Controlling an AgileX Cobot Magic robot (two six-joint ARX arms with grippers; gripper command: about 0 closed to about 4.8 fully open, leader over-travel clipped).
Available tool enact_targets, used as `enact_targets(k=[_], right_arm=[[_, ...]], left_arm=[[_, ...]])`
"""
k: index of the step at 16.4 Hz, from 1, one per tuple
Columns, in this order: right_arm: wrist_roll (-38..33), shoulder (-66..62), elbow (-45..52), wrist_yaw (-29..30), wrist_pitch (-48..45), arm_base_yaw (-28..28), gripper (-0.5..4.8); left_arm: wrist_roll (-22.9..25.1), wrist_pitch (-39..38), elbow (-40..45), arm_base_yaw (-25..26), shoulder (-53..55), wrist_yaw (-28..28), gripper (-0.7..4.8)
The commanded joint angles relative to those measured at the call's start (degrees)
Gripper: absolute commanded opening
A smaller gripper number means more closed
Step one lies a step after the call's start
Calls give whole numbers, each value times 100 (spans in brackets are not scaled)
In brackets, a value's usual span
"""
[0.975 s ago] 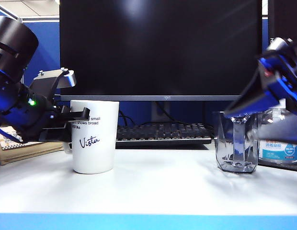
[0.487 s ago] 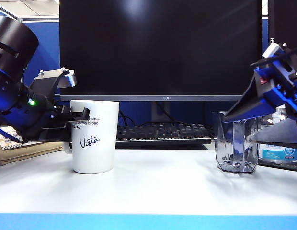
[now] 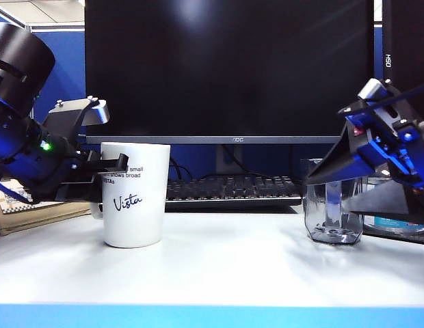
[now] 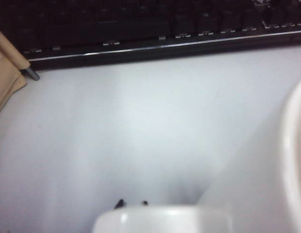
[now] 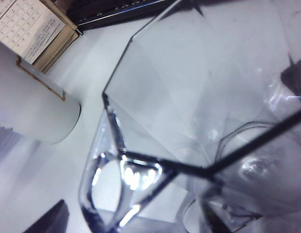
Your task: Swap the positions of the transparent plastic cup and the white ceramic cup.
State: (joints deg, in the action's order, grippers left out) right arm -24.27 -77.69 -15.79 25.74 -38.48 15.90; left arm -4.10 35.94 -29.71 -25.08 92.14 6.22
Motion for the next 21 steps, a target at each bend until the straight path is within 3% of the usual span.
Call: enact_targets(k=[1, 2, 5, 7, 10, 11, 14, 15, 21], right_arm=[[-20, -66, -149, 133, -247, 11, 286], [-39, -66, -160, 120, -258, 11, 262], [-94, -105, -157, 70, -269, 11, 259], [-162, -343, -157, 72, -404, 11, 185], [-317, -750, -160, 72, -761, 11, 151], [-317, -883, -160, 72, -848, 11, 71], [-315, -920, -160, -37, -879, 11, 31], [-315, -920, -162, -37, -916, 11, -6], [-323, -920, -162, 9, -695, 15, -6]], left_arm=[[197, -369, 35, 52, 28, 63, -6], [192, -367, 35, 92, 28, 61, -6], [195, -367, 35, 258, 26, 11, -6], [192, -374, 35, 352, 26, -7, -6], [188, -374, 35, 350, 26, -87, -6], [170, -391, 35, 350, 26, -153, -6], [168, -417, 35, 350, 15, -295, -6], [149, -413, 35, 350, 15, -426, -6], [-127, -409, 35, 317, 13, -1176, -6]])
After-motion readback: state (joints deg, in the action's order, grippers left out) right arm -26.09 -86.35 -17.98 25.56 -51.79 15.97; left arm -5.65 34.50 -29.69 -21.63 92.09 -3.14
